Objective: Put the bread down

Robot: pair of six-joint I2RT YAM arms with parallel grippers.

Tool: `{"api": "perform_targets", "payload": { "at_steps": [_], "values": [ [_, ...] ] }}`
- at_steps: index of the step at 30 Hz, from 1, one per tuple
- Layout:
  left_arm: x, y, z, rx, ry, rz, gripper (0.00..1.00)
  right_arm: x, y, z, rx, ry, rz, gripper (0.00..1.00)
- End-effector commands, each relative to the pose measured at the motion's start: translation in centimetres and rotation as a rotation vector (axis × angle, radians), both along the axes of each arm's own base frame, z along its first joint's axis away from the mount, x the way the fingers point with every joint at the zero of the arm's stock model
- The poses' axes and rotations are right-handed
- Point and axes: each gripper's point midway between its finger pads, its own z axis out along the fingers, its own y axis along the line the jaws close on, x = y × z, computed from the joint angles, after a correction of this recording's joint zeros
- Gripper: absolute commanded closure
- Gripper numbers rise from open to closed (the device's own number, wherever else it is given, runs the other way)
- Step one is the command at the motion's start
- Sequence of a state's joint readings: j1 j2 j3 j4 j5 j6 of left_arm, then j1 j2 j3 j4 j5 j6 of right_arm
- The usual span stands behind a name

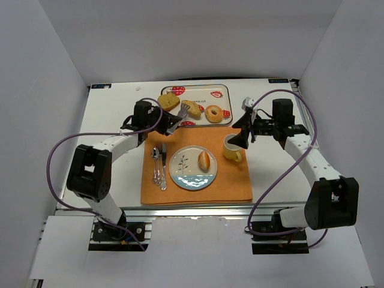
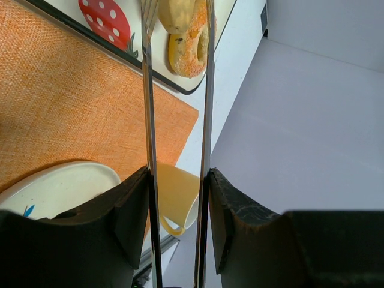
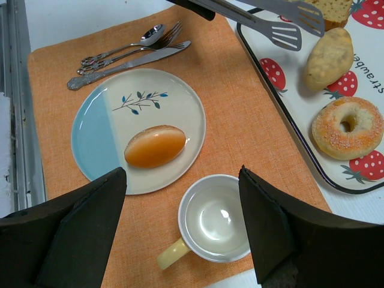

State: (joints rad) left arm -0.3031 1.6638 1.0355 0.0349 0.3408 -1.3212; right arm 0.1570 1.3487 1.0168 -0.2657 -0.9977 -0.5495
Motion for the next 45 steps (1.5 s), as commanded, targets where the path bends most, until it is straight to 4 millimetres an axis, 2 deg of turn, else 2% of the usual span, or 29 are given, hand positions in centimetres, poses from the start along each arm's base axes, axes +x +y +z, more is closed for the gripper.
{"api": "perform_targets", "payload": {
  "at_steps": [1,6,11,19,24,31,32,34,35,36,37,38,39,40,41,43,44,45],
  "values": [
    [0.8,-0.8,2.3,-0.078,-0.056,-0.004,0.48,0.0,0.0,1.3,0.023,-0.047,0.010,0.20],
    [2.1,-0.9,1.5,-0.073,-0.044,-0.009,0.49,0.2,0.0,1.6,0.026,-0.053,0.009,0.20],
    [2.6,-1.1,0.3,-0.051,-0.015,-0.024,0.49,0.2,-0.1,1.6,0.026,-0.053,0.007,0.20],
    [3.6,-1.5,-0.1,-0.067,-0.017,-0.023,0.49,0.3,-0.1,1.7,0.027,-0.055,0.005,0.20],
    [3.6,-1.4,-0.9,-0.067,-0.003,-0.015,0.53,0.3,-0.1,1.7,0.028,-0.055,0.005,0.20],
    [3.4,-1.5,-1.1,-0.098,-0.014,-0.009,0.67,0.1,-0.1,1.6,0.027,-0.051,0.005,0.20],
    [3.4,-1.5,-0.9,-0.101,-0.019,-0.011,0.75,0.2,-0.2,1.6,0.027,-0.052,0.002,0.20],
    [3.3,-1.6,0.0,-0.106,-0.043,-0.023,0.84,0.2,-0.2,1.6,0.026,-0.049,0.002,0.20],
    [3.2,-1.5,1.0,-0.092,-0.068,-0.033,0.90,0.1,-0.2,1.6,0.026,-0.047,0.002,0.20],
    [3.2,-1.5,0.8,-0.070,-0.065,-0.040,0.93,0.2,-0.3,1.6,0.026,-0.050,0.001,0.20],
    [2.9,-1.3,1.8,-0.040,-0.086,-0.054,0.96,0.2,-0.3,1.6,0.025,-0.049,-0.001,0.20],
    [2.8,-0.9,2.2,0.025,-0.126,-0.075,0.98,0.1,-0.3,1.7,0.024,-0.053,0.001,0.20],
    [1.9,-0.5,2.0,0.064,-0.095,-0.091,1.00,0.2,-0.4,1.6,0.021,-0.053,-0.002,0.20],
    [1.3,-0.3,3.7,0.088,-0.132,-0.109,1.00,0.2,-0.5,1.6,0.021,-0.055,-0.004,0.20],
    [0.6,-0.2,4.3,0.105,-0.146,-0.130,1.00,0.1,-0.5,1.6,0.019,-0.056,-0.002,0.20],
    [-1.7,0.7,4.1,0.178,-0.133,-0.176,1.00,0.1,-0.6,1.4,0.018,-0.053,-0.003,0.20],
    [-3.0,1.4,5.3,0.229,-0.181,-0.207,1.00,0.1,-0.6,1.4,0.017,-0.051,-0.003,0.20],
    [-4.9,2.1,4.4,0.269,-0.120,-0.235,1.00,0.1,-0.6,1.3,0.016,-0.047,-0.003,0.20]
  ]
}}
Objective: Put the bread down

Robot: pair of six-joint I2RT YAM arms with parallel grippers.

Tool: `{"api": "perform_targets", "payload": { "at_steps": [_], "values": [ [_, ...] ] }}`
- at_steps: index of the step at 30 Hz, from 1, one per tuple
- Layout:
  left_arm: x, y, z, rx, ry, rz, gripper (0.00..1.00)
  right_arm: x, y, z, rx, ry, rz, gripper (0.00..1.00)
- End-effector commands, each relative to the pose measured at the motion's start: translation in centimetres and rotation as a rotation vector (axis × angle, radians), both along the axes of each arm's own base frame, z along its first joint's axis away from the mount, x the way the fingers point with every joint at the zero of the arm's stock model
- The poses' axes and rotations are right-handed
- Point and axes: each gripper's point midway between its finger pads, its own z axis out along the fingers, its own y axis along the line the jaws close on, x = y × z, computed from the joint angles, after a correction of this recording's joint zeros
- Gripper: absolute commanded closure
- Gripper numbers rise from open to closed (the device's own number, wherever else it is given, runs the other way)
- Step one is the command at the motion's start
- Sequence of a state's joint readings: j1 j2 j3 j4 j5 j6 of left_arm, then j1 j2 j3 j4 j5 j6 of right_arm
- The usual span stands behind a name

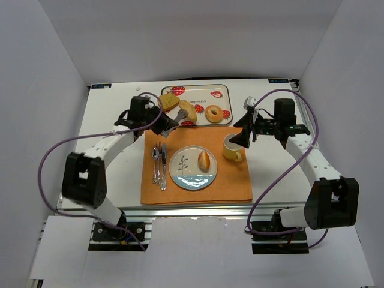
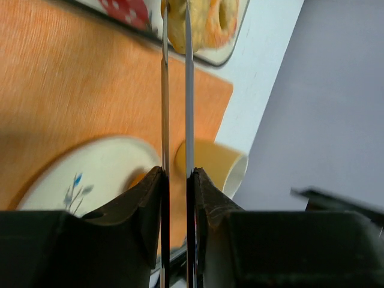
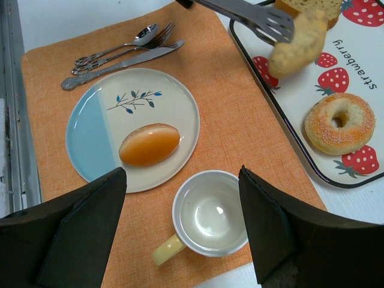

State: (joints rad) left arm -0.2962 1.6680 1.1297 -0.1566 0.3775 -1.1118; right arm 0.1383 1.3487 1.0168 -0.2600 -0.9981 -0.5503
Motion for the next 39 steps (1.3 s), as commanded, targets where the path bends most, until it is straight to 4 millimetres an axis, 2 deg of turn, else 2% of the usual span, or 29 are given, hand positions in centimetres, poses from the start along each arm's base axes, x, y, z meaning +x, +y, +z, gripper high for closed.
{"api": "perform_targets", "payload": {
  "at_steps": [1,2,3,5,6,8,9,15,20,23,25,28,35,39],
  "values": [
    [-5.2,2.3,4.4,0.161,-0.097,-0.133,1.00,-0.3,0.0,1.2,0.016,-0.040,0.017,0.20],
    [-6.7,3.1,5.1,0.227,-0.144,-0.181,1.00,-0.3,0.1,1.1,0.015,-0.037,0.018,0.20],
    [-8.9,4.0,4.1,0.281,-0.076,-0.202,1.00,-0.2,0.1,1.1,0.017,-0.034,0.018,0.20],
    [-11.9,4.9,2.9,0.326,-0.027,-0.248,1.00,-0.1,0.1,1.1,0.019,-0.030,0.023,0.20],
    [-14.0,5.4,2.9,0.358,-0.021,-0.280,1.00,0.0,0.2,0.9,0.021,-0.020,0.026,0.20],
    [-16.4,5.6,1.9,0.364,0.009,-0.315,1.00,0.3,0.2,1.2,0.020,-0.024,0.027,0.20],
    [-17.6,5.0,2.4,0.354,-0.013,-0.344,1.00,0.5,0.3,1.1,0.020,-0.019,0.031,0.20],
    [-21.7,3.3,1.5,0.415,-0.003,-0.464,1.00,1.1,0.4,1.7,0.022,-0.017,0.043,0.20],
    [-22.1,2.9,0.4,0.458,0.005,-0.520,0.99,1.1,0.4,1.9,0.022,-0.020,0.043,0.20],
    [-22.1,3.0,-0.3,0.506,0.028,-0.548,0.86,1.0,0.4,2.0,0.019,-0.026,0.039,0.20],
    [-22.0,3.2,-0.4,0.526,0.037,-0.550,0.67,0.8,0.4,1.9,0.016,-0.028,0.039,0.20],
    [-21.5,3.4,0.1,0.552,0.023,-0.540,0.54,0.7,0.3,1.9,0.014,-0.028,0.035,0.20],
    [-20.9,3.3,1.2,0.537,-0.008,-0.493,0.47,0.6,0.3,1.7,0.017,-0.019,0.035,0.20],
    [-20.6,2.9,1.8,0.506,-0.030,-0.469,0.47,0.6,0.3,1.8,0.019,-0.019,0.038,0.20]
  ]
}}
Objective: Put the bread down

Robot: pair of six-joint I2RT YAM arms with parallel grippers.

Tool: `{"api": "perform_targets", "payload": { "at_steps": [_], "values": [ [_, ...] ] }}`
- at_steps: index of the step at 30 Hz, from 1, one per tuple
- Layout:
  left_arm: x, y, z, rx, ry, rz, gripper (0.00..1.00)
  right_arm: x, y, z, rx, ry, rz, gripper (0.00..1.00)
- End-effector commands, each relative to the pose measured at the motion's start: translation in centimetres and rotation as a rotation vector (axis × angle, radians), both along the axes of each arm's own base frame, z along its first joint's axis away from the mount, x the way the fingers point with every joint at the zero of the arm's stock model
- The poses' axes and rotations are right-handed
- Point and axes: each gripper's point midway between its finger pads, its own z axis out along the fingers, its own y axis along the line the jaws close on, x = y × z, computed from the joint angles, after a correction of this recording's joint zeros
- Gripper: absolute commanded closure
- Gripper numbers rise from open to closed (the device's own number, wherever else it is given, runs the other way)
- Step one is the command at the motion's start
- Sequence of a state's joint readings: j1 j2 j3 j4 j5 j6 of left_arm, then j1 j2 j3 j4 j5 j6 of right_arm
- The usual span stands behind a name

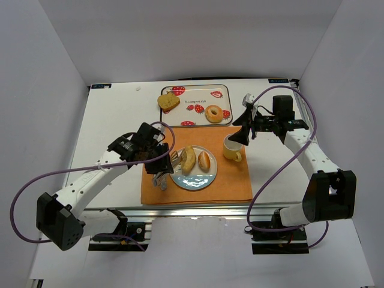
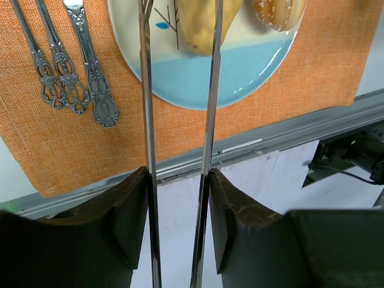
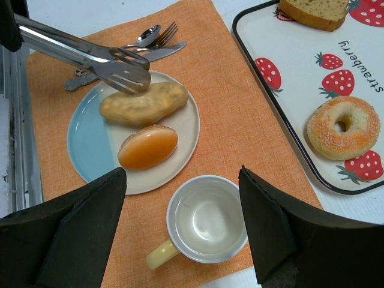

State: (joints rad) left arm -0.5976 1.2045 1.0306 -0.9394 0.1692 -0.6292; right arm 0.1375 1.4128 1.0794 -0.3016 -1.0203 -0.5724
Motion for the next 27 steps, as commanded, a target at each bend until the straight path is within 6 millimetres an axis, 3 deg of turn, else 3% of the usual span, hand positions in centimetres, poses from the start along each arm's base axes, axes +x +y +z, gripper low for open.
{"api": "perform_targets", "payload": {
  "at_steps": [1,12,17,19,20,23,24,25,26,27],
  "values": [
    [1.0,-0.5,2.5,-0.061,-0.088,0.030,0.48,-0.3,0.1,1.9,0.018,-0.043,0.017,0.20],
    [3.3,1.3,5.7,-0.074,-0.199,0.139,0.51,-0.3,0.1,2.0,0.020,-0.047,0.020,0.20],
    [4.2,2.5,6.1,-0.050,-0.227,0.157,0.55,-0.5,0.0,1.9,0.016,-0.052,0.024,0.20],
    [5.5,4.9,5.6,0.019,-0.252,0.223,0.62,-0.7,0.0,1.7,0.008,-0.063,0.031,0.20],
    [6.2,6.3,5.0,0.073,-0.276,0.232,0.71,-0.8,0.1,1.7,0.005,-0.073,0.038,0.20],
    [8.5,11.0,2.2,0.183,-0.300,0.300,0.82,-1.5,0.6,1.2,-0.021,-0.094,0.072,0.21],
    [10.4,12.4,2.5,0.196,-0.367,0.335,0.89,-1.7,0.6,1.1,-0.028,-0.100,0.078,0.21],
    [11.0,13.3,1.3,0.235,-0.386,0.326,0.92,-1.9,0.9,1.1,-0.031,-0.107,0.089,0.21],
    [13.0,13.9,1.9,0.270,-0.495,0.273,0.93,-2.2,1.0,0.8,-0.038,-0.109,0.098,0.21],
    [13.7,14.8,1.6,0.309,-0.529,0.270,0.93,-2.3,1.0,0.8,-0.040,-0.112,0.102,0.21]
  ]
}}
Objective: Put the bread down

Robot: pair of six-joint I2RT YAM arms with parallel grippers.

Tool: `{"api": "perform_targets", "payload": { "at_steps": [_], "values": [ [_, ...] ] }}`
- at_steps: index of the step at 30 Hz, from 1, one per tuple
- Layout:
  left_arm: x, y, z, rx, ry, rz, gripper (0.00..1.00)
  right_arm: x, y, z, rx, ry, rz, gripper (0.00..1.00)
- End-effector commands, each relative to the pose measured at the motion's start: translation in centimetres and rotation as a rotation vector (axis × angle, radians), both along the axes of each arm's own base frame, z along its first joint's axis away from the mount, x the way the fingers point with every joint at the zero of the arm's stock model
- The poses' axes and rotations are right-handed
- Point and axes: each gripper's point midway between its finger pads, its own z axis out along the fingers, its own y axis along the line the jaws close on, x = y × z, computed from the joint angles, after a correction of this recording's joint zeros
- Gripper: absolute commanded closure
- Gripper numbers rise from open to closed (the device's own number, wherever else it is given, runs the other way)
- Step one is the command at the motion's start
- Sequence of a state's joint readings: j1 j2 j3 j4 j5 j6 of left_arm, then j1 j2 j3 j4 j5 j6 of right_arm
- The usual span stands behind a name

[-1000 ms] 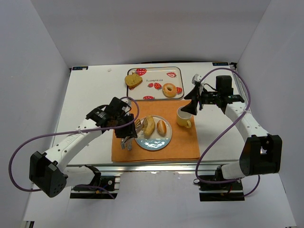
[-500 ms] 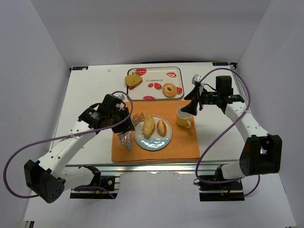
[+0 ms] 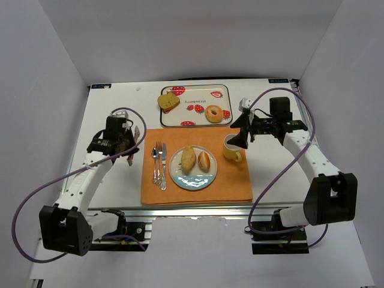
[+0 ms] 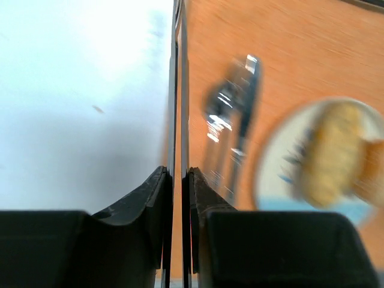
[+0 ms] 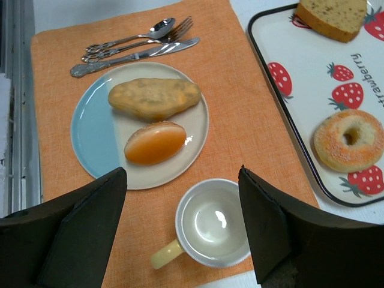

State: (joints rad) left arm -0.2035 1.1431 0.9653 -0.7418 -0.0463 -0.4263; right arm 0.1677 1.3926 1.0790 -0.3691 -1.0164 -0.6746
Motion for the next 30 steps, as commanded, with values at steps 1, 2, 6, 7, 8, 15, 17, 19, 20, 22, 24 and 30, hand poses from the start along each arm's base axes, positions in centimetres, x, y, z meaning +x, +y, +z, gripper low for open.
{"api": "perform_targets", "payload": {
  "at_steps": [1,2,6,7,8,15,17,19,20,22,24,30],
  "values": [
    [4.1,3.1,-0.5,0.209,-0.192,-0.071,0.93,-1.1,0.5,1.0,-0.008,-0.064,0.049,0.21],
    [5.6,4.4,-0.7,0.266,-0.236,-0.077,0.93,-1.1,0.5,1.0,-0.007,-0.062,0.051,0.21],
    [7.4,6.2,-4.5,0.322,-0.211,-0.113,0.94,-1.3,0.6,1.1,-0.009,-0.065,0.054,0.21],
    [7.5,6.3,-5.3,0.315,-0.195,-0.119,0.92,-1.3,0.5,1.1,-0.011,-0.065,0.052,0.21],
    [7.8,6.5,-6.2,0.309,-0.178,-0.119,0.90,-1.3,0.5,1.2,-0.012,-0.071,0.051,0.21],
    [7.1,7.1,-12.3,0.227,0.007,-0.112,0.44,-1.2,-0.1,0.6,-0.068,-0.093,0.005,0.20],
    [7.0,8.4,-12.4,0.221,0.019,-0.057,0.41,-1.0,-0.2,0.3,-0.090,-0.078,-0.018,0.11],
    [7.0,9.0,-12.1,0.233,0.017,-0.027,0.35,0.0,-0.4,0.2,-0.104,-0.044,-0.103,0.11],
    [7.1,9.2,-11.8,0.228,0.008,-0.012,0.33,0.5,-0.4,0.3,-0.106,-0.030,-0.149,0.11],
    [7.3,9.4,-10.9,0.224,-0.017,0.009,0.22,2.4,-1.2,0.0,-0.148,-0.007,-0.295,0.11],
    [7.5,9.5,-9.8,0.219,-0.044,0.019,0.02,4.4,-2.2,0.5,-0.160,0.017,-0.466,0.11],
    [8.1,9.2,-2.8,0.174,-0.227,0.082,0.02,7.3,-2.8,2.5,-0.122,0.061,-0.653,0.10]
  ]
}}
